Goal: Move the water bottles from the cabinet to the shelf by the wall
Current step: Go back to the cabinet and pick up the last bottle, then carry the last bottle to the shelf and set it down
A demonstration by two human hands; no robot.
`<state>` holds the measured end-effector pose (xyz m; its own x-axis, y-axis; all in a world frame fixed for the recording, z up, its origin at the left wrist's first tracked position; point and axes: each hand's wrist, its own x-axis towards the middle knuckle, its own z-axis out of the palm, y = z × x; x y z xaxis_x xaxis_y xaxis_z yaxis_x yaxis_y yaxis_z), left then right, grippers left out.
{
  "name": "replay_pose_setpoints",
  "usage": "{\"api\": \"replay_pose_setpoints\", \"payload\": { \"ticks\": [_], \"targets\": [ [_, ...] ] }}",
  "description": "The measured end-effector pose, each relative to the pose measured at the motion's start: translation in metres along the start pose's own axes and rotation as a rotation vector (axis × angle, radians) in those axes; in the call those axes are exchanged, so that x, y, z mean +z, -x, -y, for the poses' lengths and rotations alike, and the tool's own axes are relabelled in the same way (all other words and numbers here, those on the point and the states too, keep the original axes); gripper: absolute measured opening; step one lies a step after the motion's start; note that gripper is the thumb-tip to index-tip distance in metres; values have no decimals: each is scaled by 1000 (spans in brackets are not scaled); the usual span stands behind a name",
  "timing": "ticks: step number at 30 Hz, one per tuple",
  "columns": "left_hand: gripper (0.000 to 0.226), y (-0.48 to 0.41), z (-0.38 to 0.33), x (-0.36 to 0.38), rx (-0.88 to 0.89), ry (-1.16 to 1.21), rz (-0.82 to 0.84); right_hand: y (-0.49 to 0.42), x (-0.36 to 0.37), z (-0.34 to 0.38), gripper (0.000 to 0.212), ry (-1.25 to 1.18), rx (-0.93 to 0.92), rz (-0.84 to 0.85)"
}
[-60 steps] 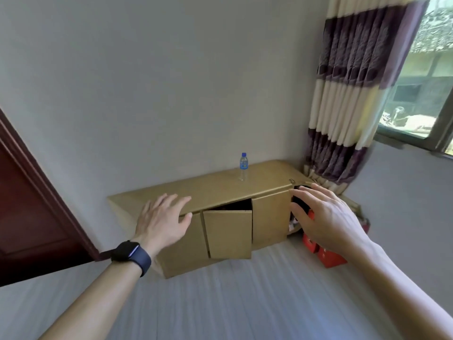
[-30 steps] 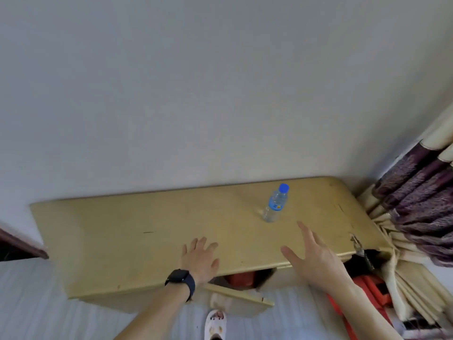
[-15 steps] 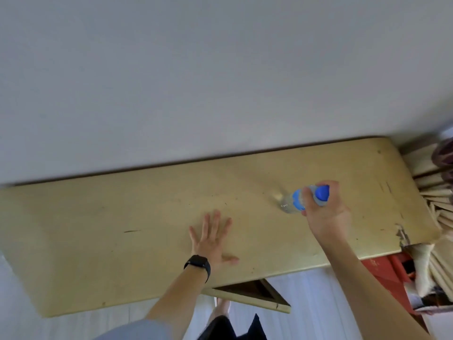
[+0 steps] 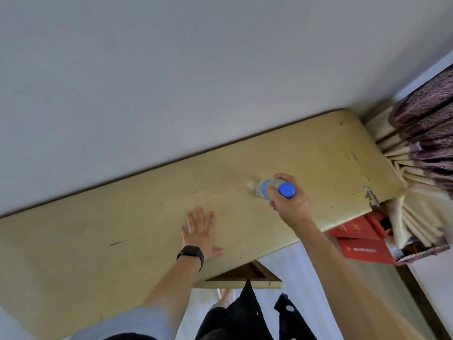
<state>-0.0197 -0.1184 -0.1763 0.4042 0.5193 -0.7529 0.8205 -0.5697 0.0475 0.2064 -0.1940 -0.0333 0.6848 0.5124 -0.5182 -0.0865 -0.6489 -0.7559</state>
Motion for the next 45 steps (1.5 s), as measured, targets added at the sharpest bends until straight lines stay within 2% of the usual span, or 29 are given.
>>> {"api": "replay_pose_setpoints", "payload": {
  "ticks": [3,6,9,13,18,23,28,32,35,40,45],
  "targets": [
    [86,13,-6,-14,2,14,8,36,-21,-26,24,-89,31,24],
    [53,33,-25,-20,67,-70,-10,88,-52,-62,23,-79,79,17],
    [43,62,-65,-10,150,-163,27,144,-90,-112,23,-68,132,-15],
    [40,109,-152,10,313,-255,-13,224,-156,-179,25,-122,146,-139],
    [49,199,-317,47,597,-442,-120,348,-265,-250,29,-202,114,-431],
    [51,337,-503,87,1065,-568,-348,488,-384,-309,30,-267,50,-823],
    [52,496,-646,132,1517,-651,-440,628,-466,-362,35,-182,117,-1223],
    [53,616,-723,174,1800,-710,-455,723,-496,-411,35,-147,281,-1546],
    [53,689,-766,216,1982,-743,-440,786,-506,-448,44,-157,412,-1733],
    [50,788,-831,303,2247,-788,-356,881,-516,-495,40,-233,621,-1907],
    [49,876,-888,400,2451,-854,-263,964,-530,-536,42,-153,903,-2030]
  ]
}}
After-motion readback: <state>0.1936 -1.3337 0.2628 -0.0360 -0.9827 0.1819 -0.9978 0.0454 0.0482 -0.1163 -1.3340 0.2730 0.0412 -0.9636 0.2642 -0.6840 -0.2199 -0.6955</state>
